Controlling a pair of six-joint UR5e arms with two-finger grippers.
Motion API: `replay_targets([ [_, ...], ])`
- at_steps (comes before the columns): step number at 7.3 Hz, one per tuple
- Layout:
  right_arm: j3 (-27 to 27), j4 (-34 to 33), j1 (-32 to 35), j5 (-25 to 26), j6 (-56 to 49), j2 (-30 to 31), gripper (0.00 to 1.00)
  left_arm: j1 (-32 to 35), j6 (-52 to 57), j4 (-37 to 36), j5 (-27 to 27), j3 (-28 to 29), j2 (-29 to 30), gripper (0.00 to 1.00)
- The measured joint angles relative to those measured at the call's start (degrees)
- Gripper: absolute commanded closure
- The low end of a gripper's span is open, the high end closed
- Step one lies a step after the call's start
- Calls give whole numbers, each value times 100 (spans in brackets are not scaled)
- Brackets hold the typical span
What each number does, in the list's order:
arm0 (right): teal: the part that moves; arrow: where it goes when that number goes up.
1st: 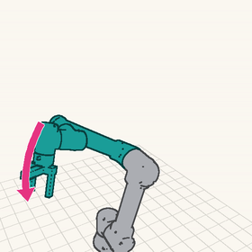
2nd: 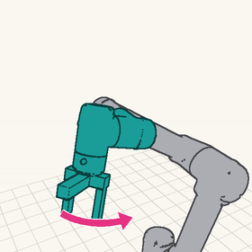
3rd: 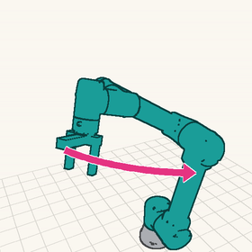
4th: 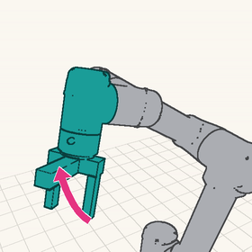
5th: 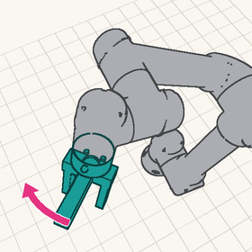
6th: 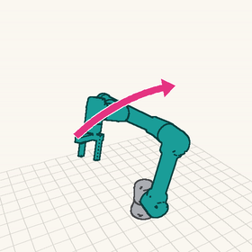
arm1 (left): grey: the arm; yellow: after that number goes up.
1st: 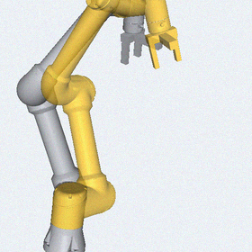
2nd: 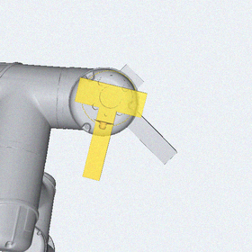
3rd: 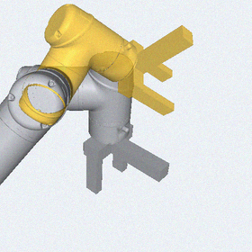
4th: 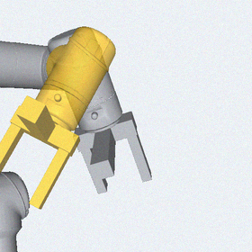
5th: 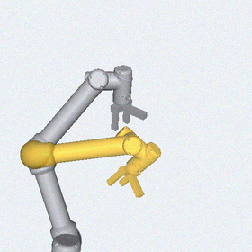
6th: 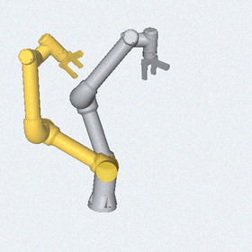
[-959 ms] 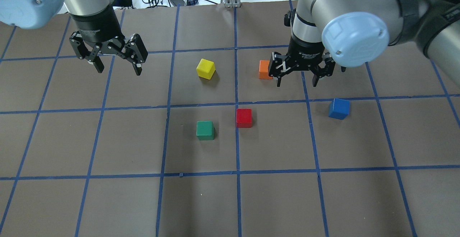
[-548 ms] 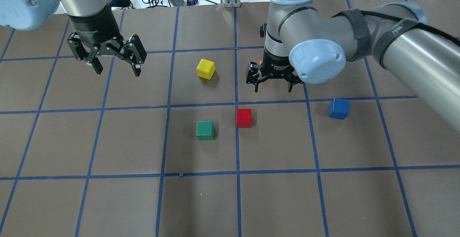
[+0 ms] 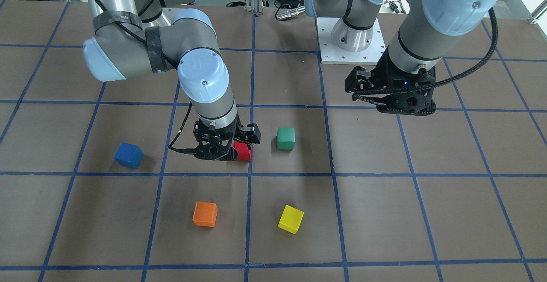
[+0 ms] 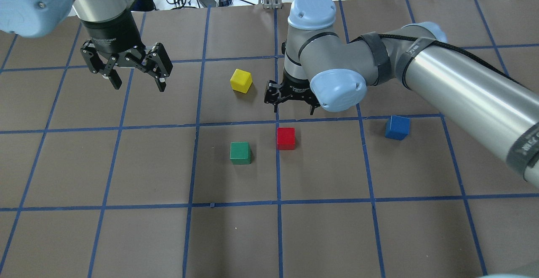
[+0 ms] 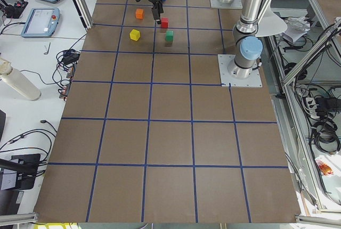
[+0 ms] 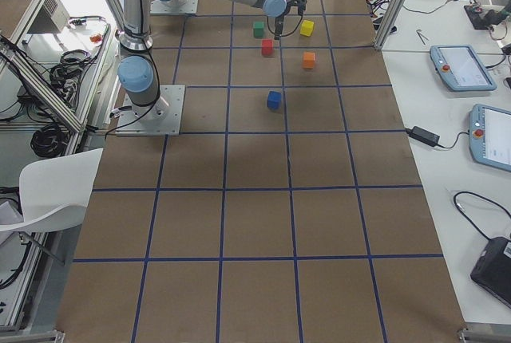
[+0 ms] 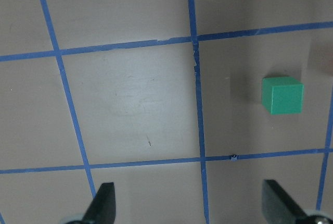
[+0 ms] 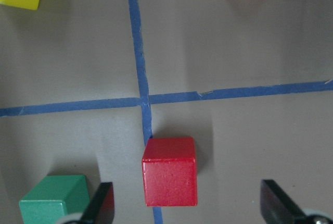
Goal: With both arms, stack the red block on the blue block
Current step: 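Lower the right gripper and close it on the red cube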
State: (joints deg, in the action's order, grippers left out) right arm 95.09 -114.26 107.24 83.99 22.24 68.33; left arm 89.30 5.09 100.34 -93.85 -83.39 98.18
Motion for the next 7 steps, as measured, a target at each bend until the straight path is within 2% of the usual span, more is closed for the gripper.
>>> replay_targets([
  [7, 79, -22, 154, -22, 148, -538, 0, 1, -1, 4, -14, -17, 42, 0],
])
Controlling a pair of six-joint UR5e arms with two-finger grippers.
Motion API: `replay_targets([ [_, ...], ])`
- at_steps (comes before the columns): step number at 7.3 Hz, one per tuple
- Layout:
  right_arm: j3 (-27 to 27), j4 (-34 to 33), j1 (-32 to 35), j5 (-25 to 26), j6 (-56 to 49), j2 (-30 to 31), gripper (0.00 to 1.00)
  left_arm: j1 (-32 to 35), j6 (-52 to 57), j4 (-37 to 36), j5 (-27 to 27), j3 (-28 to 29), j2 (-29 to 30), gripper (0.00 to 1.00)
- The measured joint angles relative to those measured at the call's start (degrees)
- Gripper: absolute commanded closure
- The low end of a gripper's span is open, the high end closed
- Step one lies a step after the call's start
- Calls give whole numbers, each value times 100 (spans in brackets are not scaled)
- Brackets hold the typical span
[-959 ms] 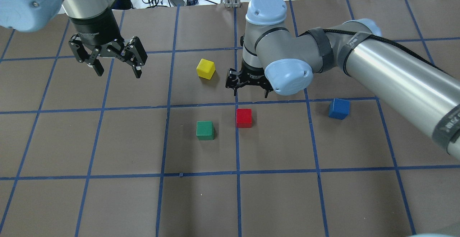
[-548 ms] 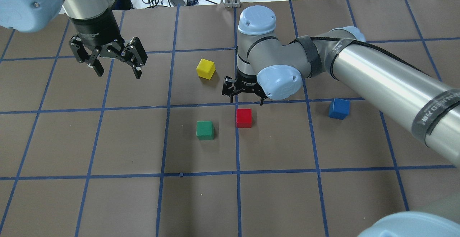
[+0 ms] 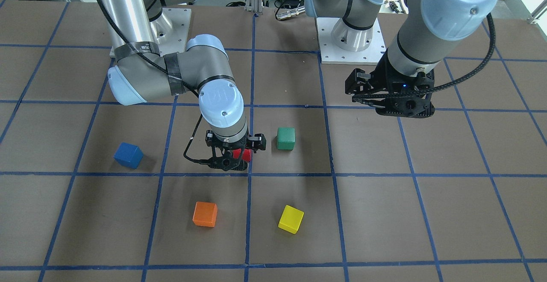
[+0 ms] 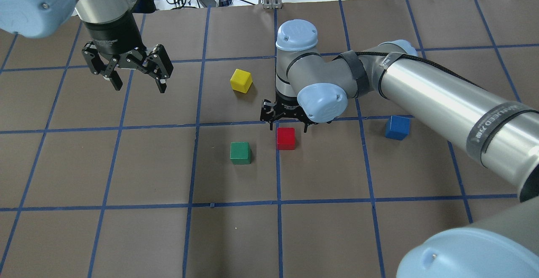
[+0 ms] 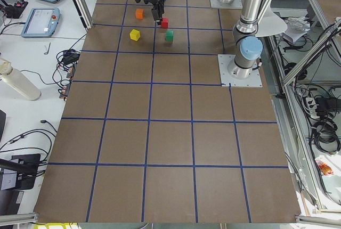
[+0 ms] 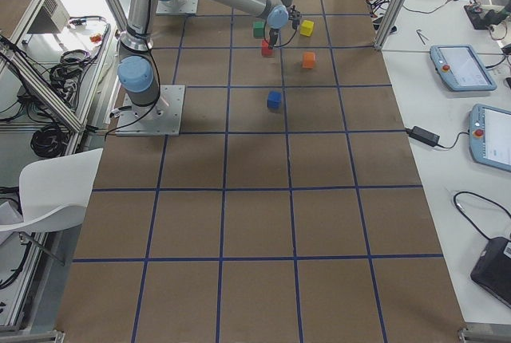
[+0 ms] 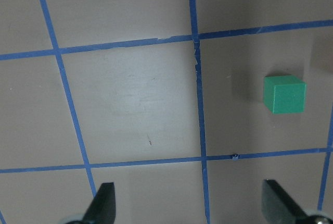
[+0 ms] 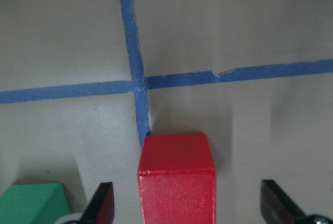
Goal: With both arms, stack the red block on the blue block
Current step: 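Lower the right gripper and close it on the red cube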
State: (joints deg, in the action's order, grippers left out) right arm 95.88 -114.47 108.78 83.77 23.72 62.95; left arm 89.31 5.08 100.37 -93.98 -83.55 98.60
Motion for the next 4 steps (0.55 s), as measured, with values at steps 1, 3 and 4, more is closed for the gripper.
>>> replay_targets([
  [1, 7, 2, 22, 0, 15, -59, 9, 4, -4, 0, 2, -1, 11, 0],
  [3, 16, 18, 35, -1, 33, -128, 54, 7, -6, 0, 6, -3, 26, 0],
  [4, 17, 52, 37, -1, 30, -146, 91, 8, -7, -2, 3, -3, 34, 0],
])
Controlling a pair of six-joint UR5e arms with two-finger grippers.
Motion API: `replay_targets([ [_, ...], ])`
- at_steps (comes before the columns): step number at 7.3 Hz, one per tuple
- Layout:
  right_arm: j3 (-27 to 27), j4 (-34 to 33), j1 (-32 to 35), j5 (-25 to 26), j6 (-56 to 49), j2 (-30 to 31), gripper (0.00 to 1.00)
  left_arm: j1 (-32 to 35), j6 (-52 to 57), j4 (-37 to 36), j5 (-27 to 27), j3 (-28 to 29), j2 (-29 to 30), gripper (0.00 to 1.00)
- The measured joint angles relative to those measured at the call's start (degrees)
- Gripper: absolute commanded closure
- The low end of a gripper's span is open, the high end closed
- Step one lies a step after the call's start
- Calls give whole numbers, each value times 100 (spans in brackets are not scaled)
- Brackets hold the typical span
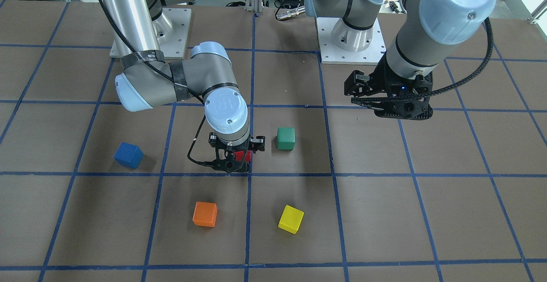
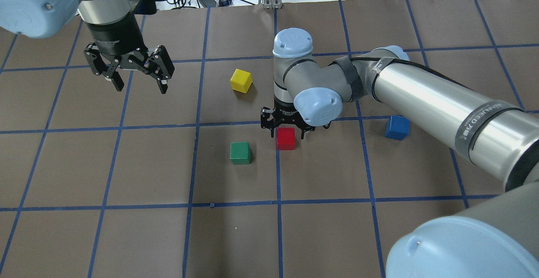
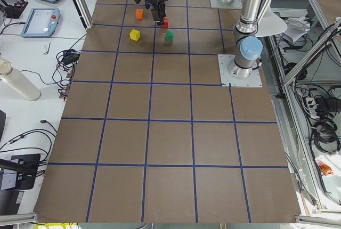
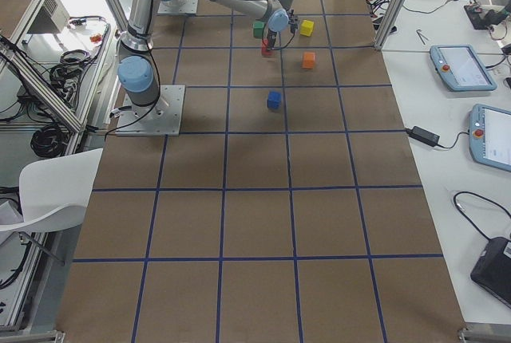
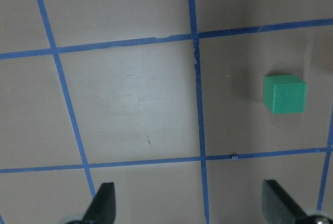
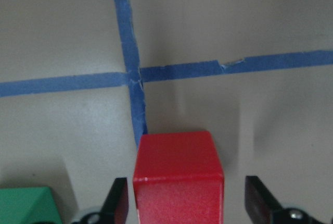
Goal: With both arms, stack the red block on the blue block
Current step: 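Lower the right gripper and close it on the red cube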
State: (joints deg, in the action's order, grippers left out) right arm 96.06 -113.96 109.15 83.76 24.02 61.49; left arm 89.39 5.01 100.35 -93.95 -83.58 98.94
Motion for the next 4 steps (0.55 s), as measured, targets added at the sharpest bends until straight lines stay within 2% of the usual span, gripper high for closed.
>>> replay_targets([
  [1, 0, 29, 0, 0, -11, -15, 100, 0, 0, -4, -5, 0, 6, 0],
  [4, -44, 27, -4, -193, 28, 1, 100, 6, 0, -13, 6, 0, 32, 0],
])
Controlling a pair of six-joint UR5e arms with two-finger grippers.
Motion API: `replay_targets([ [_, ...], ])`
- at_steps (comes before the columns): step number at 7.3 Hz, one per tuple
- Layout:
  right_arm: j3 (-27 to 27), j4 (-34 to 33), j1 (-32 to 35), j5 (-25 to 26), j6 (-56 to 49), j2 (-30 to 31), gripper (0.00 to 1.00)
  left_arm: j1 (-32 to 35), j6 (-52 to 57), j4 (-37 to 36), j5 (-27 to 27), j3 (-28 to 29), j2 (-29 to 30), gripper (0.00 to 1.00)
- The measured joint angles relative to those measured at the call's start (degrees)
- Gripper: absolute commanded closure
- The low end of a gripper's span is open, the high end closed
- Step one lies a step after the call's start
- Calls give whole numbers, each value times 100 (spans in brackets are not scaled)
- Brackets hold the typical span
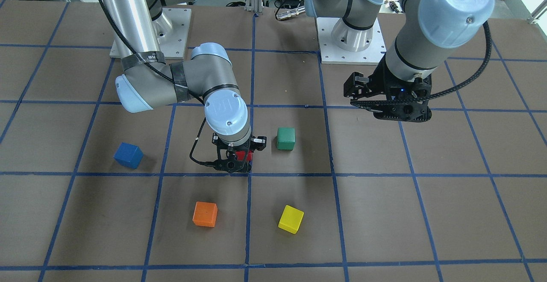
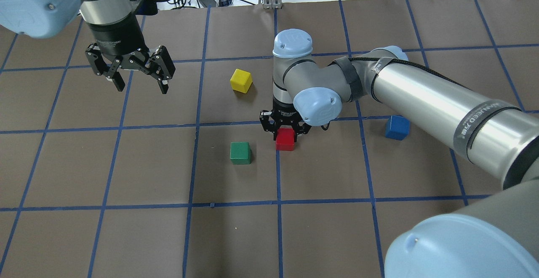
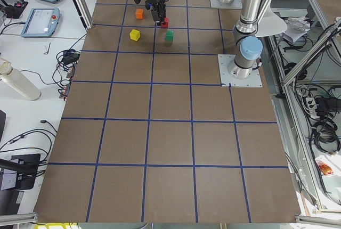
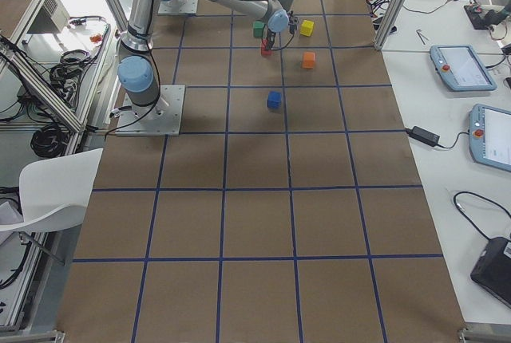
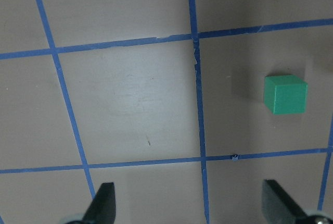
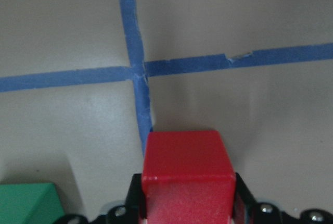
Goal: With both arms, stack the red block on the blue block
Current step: 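Lift the red cube with the right gripper and carry it over the blue cube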
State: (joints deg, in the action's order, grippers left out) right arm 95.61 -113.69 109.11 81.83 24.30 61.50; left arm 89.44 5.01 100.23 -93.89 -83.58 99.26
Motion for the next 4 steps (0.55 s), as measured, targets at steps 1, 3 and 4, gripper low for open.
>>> replay_targets([
  [1, -67, 19, -29, -7, 4, 36, 100, 1, 0, -2, 0, 0, 2, 0],
  [3, -461, 459, -234, 90, -51, 177, 100, 3, 0, -3, -13, 1, 5, 0],
  [4, -782, 960, -430, 207, -163, 277, 100, 3, 0, -3, -17, 5, 5, 0],
])
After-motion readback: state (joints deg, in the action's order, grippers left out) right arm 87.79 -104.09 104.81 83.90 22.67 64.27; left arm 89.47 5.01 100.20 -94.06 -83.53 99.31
